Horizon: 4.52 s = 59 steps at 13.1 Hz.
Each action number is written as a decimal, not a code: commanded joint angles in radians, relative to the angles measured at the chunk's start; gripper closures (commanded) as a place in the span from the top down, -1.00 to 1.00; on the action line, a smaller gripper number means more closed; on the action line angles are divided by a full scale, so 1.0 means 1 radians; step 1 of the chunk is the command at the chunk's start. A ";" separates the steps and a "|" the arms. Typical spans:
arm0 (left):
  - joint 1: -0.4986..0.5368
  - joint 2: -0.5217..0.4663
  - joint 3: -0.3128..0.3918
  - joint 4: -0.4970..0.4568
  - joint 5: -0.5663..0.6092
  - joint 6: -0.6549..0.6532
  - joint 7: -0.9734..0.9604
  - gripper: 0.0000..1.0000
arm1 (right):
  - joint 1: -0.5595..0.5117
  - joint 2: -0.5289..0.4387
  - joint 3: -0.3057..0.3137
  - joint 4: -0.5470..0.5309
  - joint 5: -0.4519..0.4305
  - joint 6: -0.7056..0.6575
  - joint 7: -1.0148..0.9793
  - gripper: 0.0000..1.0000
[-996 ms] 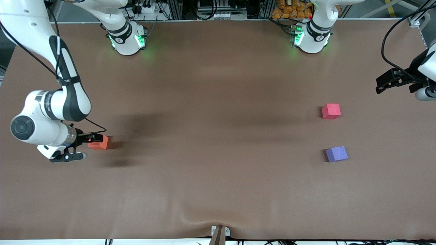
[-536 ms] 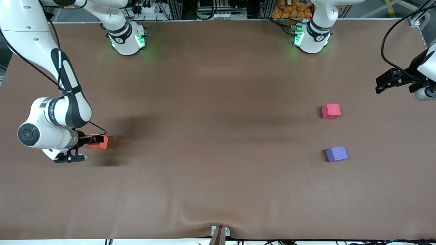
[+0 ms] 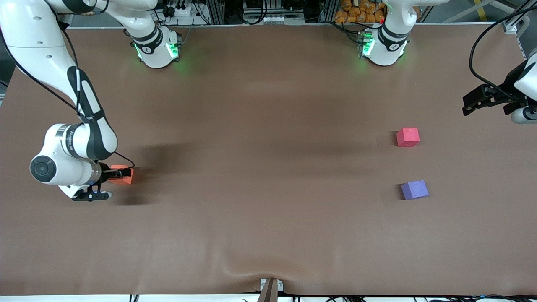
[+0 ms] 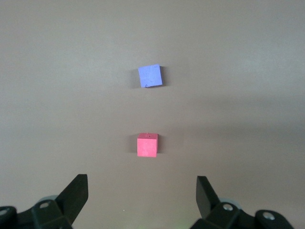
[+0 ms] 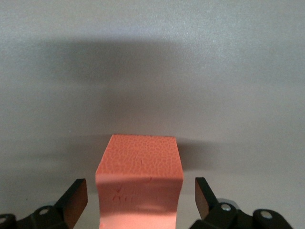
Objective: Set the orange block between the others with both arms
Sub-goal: 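Close the right gripper on the orange cube and lift it, then carry the orange cube with the right gripper toward the table middle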
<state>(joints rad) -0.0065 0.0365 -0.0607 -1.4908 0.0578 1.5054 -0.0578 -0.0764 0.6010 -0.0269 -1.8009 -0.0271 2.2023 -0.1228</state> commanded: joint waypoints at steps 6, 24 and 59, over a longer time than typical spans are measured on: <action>-0.001 0.009 -0.001 0.021 0.007 -0.011 0.010 1.00 | -0.019 0.019 0.013 0.009 -0.020 -0.015 0.006 -1.00; 0.002 0.014 -0.001 0.020 0.004 -0.008 0.006 1.00 | 0.607 0.120 0.024 0.392 -0.007 -0.150 0.360 -1.00; -0.026 0.146 -0.022 0.023 -0.066 -0.002 0.001 1.00 | 0.768 0.252 -0.048 0.620 0.265 -0.158 0.649 1.00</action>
<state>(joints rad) -0.0168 0.1780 -0.0719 -1.4841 0.0072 1.5096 -0.0573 0.6969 0.8668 -0.0455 -1.1787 0.2380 2.0617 0.5725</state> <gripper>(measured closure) 0.000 0.000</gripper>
